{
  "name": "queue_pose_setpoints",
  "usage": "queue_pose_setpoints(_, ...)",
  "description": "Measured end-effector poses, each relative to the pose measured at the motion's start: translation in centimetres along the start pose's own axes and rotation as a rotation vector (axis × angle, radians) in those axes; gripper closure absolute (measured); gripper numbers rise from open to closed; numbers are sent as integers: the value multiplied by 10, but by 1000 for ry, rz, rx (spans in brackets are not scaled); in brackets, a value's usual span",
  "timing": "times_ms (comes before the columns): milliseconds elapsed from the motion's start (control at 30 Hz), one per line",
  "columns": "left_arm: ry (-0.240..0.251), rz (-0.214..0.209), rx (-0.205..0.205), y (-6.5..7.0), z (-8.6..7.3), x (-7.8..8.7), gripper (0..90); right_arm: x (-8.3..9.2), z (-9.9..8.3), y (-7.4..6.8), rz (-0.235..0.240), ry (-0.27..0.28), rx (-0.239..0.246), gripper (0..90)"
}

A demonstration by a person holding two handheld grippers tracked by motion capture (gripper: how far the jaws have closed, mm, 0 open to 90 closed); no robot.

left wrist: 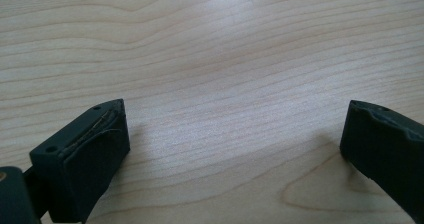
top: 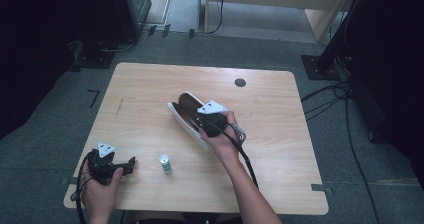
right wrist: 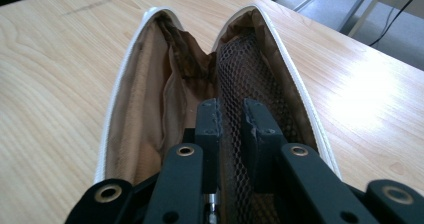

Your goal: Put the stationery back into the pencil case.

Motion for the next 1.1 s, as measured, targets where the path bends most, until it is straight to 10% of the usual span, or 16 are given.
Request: queue_pose_setpoints(1100, 2, 0, 1, 0, 0, 0, 0, 51, 15, -51, 214, 84, -15, 341)
Point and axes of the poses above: each handheld gripper's, and its own axes: x roughly backward along the jaws, z roughly out of its top, y roughly to its right, the point moved 4 cm from there along -x, roughly forward along the jaws, and after that the axes turned 15 degrees about x, right-handed, at the moved point
